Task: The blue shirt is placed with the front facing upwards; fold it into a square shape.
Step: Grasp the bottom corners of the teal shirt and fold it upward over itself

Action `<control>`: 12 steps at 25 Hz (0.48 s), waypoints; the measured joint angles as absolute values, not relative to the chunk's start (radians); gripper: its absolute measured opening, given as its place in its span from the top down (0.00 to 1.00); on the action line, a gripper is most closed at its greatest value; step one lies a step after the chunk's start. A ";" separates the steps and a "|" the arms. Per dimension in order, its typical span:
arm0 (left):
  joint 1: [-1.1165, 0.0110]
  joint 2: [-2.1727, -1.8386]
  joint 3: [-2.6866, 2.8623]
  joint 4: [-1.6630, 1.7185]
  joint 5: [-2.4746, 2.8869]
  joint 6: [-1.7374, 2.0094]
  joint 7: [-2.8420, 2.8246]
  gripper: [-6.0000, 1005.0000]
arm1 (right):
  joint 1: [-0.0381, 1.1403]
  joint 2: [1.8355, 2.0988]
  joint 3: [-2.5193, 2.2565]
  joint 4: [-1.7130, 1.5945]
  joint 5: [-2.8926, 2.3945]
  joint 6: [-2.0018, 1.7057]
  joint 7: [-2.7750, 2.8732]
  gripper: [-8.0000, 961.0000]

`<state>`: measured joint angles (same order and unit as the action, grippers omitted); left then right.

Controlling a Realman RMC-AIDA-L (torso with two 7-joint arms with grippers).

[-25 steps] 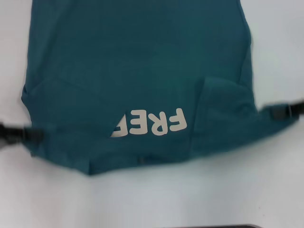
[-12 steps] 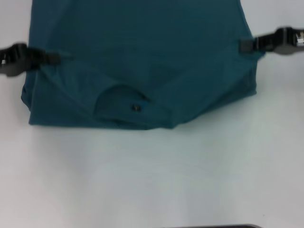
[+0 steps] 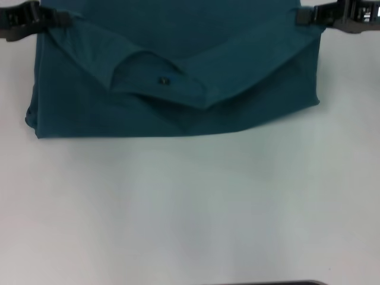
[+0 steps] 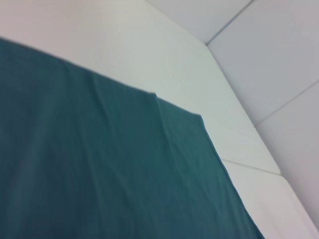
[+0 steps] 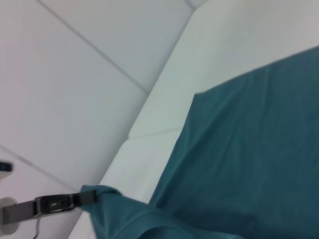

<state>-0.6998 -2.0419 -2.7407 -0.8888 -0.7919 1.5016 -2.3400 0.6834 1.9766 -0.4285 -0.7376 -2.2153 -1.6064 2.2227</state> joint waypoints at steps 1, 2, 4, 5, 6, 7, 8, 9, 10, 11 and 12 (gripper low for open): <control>-0.702 -2.043 -2.724 -0.889 -0.797 1.475 -2.335 0.96 | 0.683 1.978 -0.429 -0.738 -2.209 -1.588 2.214 0.95; -0.702 -2.044 -2.703 -0.889 -0.800 1.448 -2.333 0.96 | 0.683 1.980 -0.428 -0.736 -2.202 -1.570 2.205 0.95; -0.699 -2.047 -2.663 -0.893 -0.801 1.399 -2.332 0.96 | 0.682 1.986 -0.430 -0.733 -2.188 -1.543 2.183 0.95; -0.697 -2.052 -2.646 -0.897 -0.801 1.376 -2.333 0.96 | 0.682 1.990 -0.431 -0.732 -2.184 -1.537 2.175 0.95; -0.695 -2.058 -2.632 -0.904 -0.801 1.351 -2.335 0.96 | 0.682 1.994 -0.434 -0.733 -2.181 -1.524 2.169 0.95; -0.692 -2.065 -2.619 -0.914 -0.801 1.330 -2.336 0.96 | 0.684 1.999 -0.440 -0.735 -2.180 -1.514 2.165 0.95; -0.690 -2.070 -2.610 -0.923 -0.801 1.310 -2.338 0.96 | 0.687 2.001 -0.449 -0.737 -2.178 -1.499 2.165 0.95; -0.688 -2.075 -2.603 -0.932 -0.801 1.295 -2.339 0.96 | 0.690 2.003 -0.462 -0.737 -2.177 -1.485 2.165 0.95; -0.685 -2.083 -2.590 -0.947 -0.801 1.273 -2.341 0.96 | 0.695 2.004 -0.478 -0.738 -2.176 -1.468 2.165 0.95; -0.683 -2.087 -2.580 -0.957 -0.800 1.257 -2.344 0.96 | 0.701 2.004 -0.492 -0.738 -2.175 -1.452 2.164 0.95; -0.683 -2.089 -2.574 -0.963 -0.800 1.247 -2.345 0.96 | 0.713 2.004 -0.521 -0.739 -2.174 -1.413 2.164 0.95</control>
<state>-0.6831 -2.0885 -2.5738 -0.9634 -0.8001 1.2466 -2.3454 0.7133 2.0040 -0.5207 -0.7388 -2.1741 -1.4127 2.1644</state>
